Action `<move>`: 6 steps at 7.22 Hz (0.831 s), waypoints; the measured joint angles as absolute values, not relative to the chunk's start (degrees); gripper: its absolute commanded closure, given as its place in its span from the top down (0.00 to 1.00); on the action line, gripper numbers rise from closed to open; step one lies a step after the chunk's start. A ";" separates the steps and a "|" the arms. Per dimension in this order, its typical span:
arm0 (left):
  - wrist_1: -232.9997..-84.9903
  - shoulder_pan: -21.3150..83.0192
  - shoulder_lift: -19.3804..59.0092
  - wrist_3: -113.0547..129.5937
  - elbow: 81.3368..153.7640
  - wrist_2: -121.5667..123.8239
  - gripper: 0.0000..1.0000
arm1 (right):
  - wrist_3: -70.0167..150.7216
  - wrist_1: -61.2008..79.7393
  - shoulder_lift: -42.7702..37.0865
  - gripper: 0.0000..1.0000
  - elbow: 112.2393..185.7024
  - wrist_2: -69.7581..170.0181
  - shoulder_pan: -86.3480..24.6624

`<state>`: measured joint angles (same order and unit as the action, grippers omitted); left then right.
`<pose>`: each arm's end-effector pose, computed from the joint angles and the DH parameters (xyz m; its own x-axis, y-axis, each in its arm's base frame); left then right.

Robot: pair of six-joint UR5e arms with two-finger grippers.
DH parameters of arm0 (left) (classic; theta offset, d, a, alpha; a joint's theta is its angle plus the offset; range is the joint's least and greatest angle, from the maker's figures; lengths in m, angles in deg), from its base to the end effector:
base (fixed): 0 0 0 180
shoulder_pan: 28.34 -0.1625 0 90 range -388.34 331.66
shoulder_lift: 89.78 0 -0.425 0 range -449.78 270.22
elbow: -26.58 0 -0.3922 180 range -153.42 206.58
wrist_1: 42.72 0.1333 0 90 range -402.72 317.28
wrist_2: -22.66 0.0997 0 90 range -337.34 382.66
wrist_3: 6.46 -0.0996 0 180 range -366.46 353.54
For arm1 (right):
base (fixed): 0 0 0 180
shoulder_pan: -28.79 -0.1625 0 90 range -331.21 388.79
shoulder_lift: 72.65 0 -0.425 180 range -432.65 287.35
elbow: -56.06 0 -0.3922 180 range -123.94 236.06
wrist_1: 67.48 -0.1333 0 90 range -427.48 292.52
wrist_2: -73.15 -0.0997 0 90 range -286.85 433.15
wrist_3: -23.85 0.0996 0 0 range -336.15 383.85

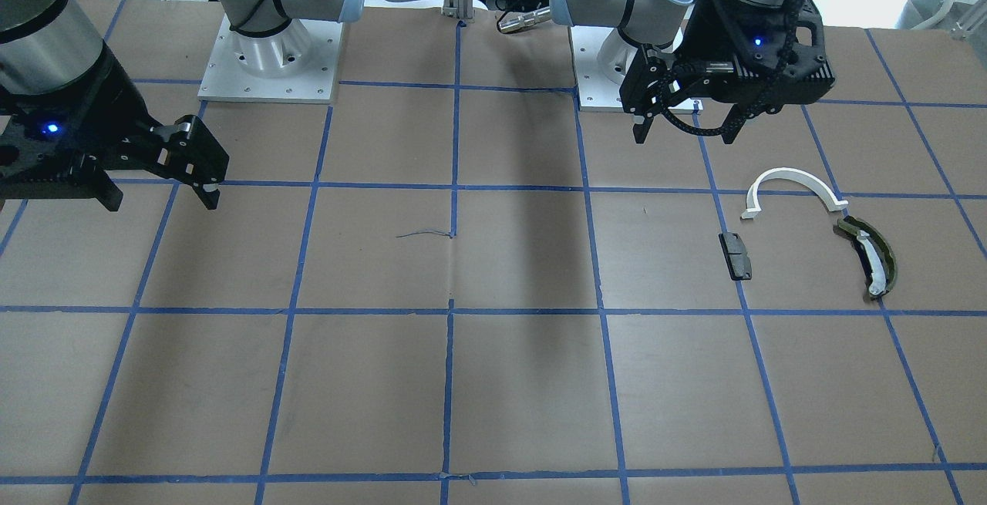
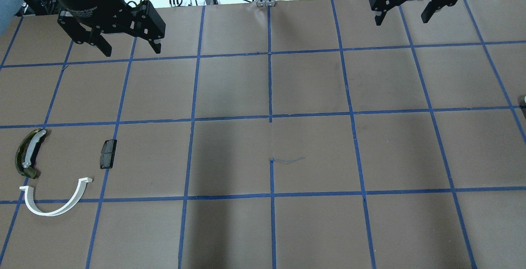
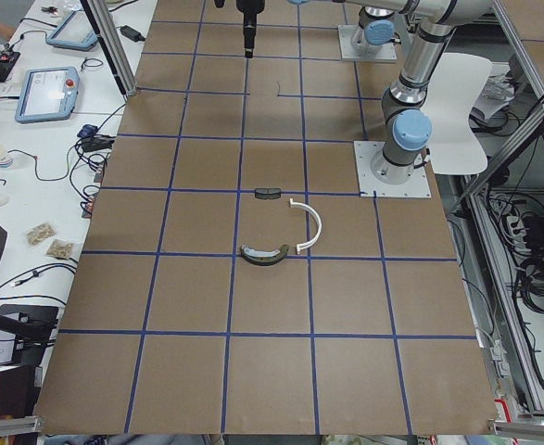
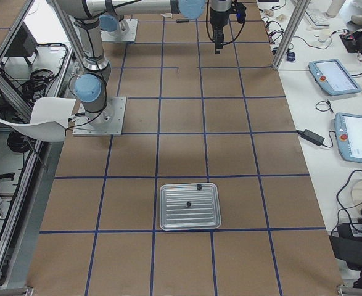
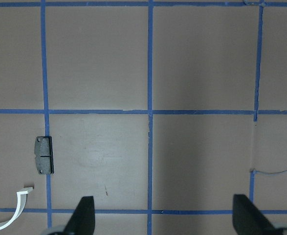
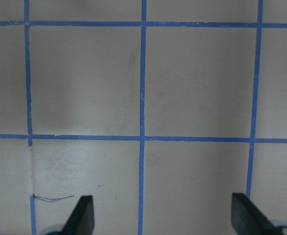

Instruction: Place bearing gear from tray to pile

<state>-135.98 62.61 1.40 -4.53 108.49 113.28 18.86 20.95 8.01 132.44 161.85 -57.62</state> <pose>-0.1406 -0.5017 0.5416 -0.9998 -0.0177 -0.0086 -0.0171 0.9978 -0.0640 0.1000 -0.5718 0.5164 -0.9995 -0.0254 -0.0185 -0.0245 0.9985 -0.0491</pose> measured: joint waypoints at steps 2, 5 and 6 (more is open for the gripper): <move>-136.03 62.60 1.37 -4.53 108.55 113.28 1.00 | 17.55 20.19 7.84 1.00 132.16 161.87 -55.15; -136.02 62.65 1.02 -4.53 109.13 113.28 1.00 | 10.43 15.16 7.72 1.00 130.78 161.60 -38.57; -135.99 62.68 0.85 -4.53 109.38 113.28 1.00 | 7.74 14.19 7.27 1.00 130.74 161.77 -32.91</move>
<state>-135.99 62.68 0.85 -4.53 109.38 113.28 7.74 14.19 7.27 130.74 161.77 -32.91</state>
